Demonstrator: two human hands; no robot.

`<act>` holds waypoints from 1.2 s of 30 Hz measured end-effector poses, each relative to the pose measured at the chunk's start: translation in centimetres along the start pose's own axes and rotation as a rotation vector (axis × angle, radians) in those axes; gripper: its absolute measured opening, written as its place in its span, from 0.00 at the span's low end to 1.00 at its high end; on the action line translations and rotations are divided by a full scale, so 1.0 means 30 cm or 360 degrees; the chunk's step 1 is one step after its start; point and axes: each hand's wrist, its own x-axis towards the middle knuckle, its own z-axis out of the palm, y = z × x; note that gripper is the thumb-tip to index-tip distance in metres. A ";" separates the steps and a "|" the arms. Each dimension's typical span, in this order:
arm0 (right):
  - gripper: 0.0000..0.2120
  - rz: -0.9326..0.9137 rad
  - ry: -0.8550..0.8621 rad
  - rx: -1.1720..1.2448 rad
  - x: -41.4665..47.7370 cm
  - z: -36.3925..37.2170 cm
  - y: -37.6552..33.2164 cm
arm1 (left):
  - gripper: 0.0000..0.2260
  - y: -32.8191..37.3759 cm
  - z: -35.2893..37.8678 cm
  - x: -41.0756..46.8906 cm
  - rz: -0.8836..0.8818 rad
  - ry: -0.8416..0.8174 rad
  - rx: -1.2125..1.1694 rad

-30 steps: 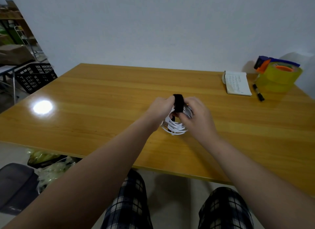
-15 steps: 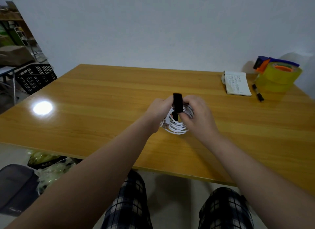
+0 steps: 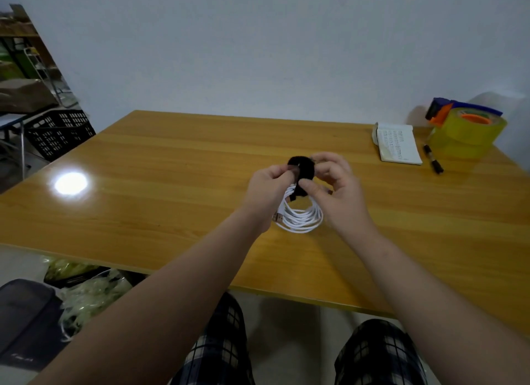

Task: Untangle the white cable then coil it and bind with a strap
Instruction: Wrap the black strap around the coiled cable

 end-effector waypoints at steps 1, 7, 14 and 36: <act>0.08 0.0019 0.0005 0.0084 0.006 0.000 -0.007 | 0.06 -0.001 -0.003 0.001 -0.0018 0.0002 0.0035; 0.11 0.0242 0.0082 0.0372 0.014 0.008 -0.036 | 0.05 -0.009 -0.002 -0.005 -0.0088 0.0011 -0.0020; 0.05 0.0300 0.0262 0.0221 0.023 0.048 -0.025 | 0.07 -0.018 0.011 -0.022 0.0141 0.0004 -0.0045; 0.04 0.0108 0.0412 0.0085 0.034 0.046 0.007 | 0.17 -0.005 -0.040 0.001 0.1117 -0.0371 0.1706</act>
